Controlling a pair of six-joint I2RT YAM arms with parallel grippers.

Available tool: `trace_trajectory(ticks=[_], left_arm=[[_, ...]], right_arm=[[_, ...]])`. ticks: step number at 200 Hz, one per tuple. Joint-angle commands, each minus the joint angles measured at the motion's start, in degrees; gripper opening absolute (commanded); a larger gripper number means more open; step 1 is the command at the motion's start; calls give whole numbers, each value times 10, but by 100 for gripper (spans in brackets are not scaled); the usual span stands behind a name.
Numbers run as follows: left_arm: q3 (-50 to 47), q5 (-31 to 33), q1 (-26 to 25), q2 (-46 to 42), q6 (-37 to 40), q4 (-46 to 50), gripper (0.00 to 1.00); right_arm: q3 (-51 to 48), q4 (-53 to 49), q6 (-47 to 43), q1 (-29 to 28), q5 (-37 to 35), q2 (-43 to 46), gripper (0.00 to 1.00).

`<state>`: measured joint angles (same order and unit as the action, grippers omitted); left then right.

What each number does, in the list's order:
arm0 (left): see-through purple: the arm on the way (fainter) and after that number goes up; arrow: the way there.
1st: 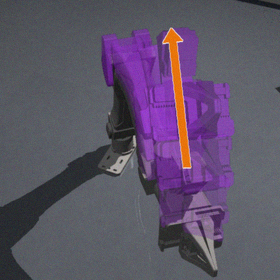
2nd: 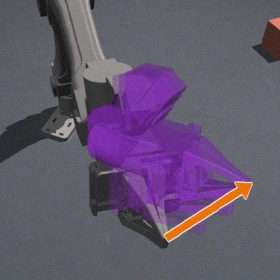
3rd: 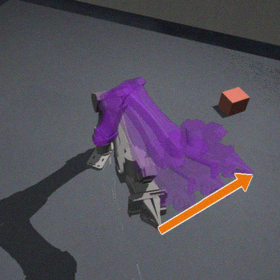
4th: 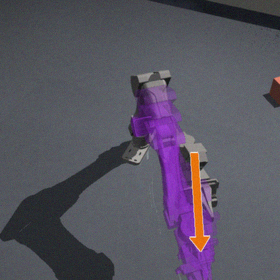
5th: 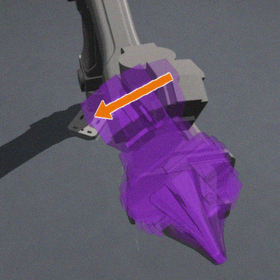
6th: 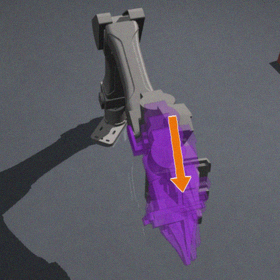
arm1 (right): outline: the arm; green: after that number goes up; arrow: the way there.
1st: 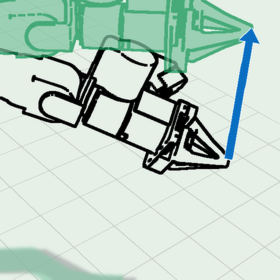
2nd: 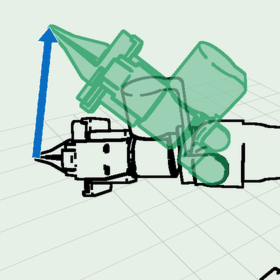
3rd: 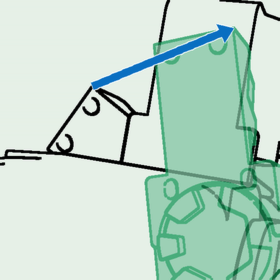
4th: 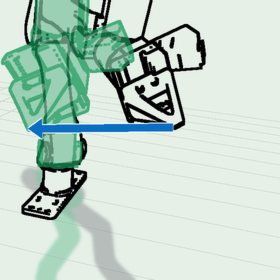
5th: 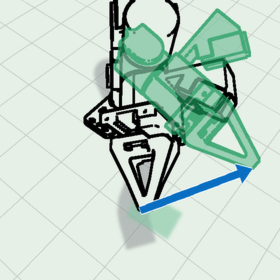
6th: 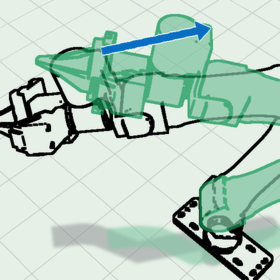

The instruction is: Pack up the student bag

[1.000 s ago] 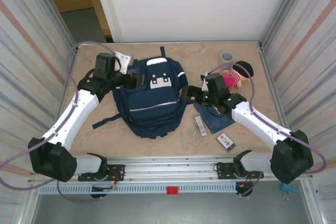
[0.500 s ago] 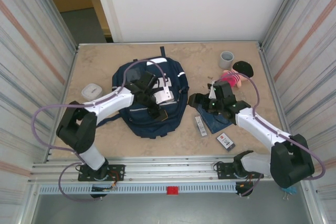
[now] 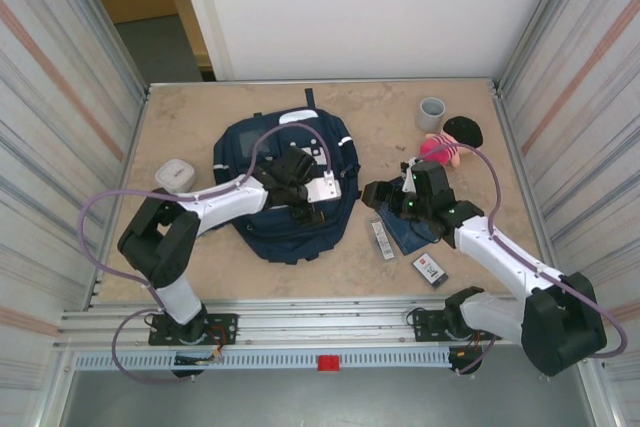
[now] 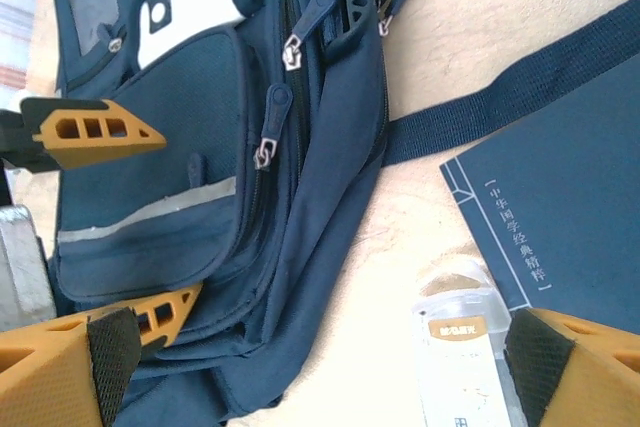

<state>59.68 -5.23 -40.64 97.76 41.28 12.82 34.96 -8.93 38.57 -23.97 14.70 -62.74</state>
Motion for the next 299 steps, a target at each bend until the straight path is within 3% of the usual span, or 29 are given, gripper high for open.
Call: trace_trajectory(ticks=[1, 12, 24, 56, 86, 120, 163, 225, 283, 299], left_arm=[[-34, 46, -7, -1, 29, -51, 87], [-45, 60, -8, 4, 22, -65, 80], [-54, 76, -10, 5, 16, -83, 66], [-8, 51, -10, -26, -11, -10, 0], [49, -86, 13, -92, -5, 95, 0], [103, -263, 89, -159, 4, 173, 0], [169, -462, 203, -184, 51, 275, 0], [191, -566, 312, -209, 140, 346, 0], [146, -566, 324, -233, 156, 322, 0], [136, -560, 325, -235, 158, 311, 0]], right_arm=[[-16, 12, 8, 1, -13, 21, 96], [-24, 17, 8, 1, -14, 27, 96], [-32, 22, 8, 1, -15, 35, 96], [-54, 50, -12, 1, -14, 57, 94], [-66, 84, -64, 1, -11, 77, 90], [-64, 110, -135, 4, 26, 65, 85], [-109, 279, -237, 3, 107, 16, 78], [-62, 396, -391, -2, 201, -158, 68], [6, 496, -413, -9, 257, -302, 65], [24, 503, -421, -10, 272, -326, 60]])
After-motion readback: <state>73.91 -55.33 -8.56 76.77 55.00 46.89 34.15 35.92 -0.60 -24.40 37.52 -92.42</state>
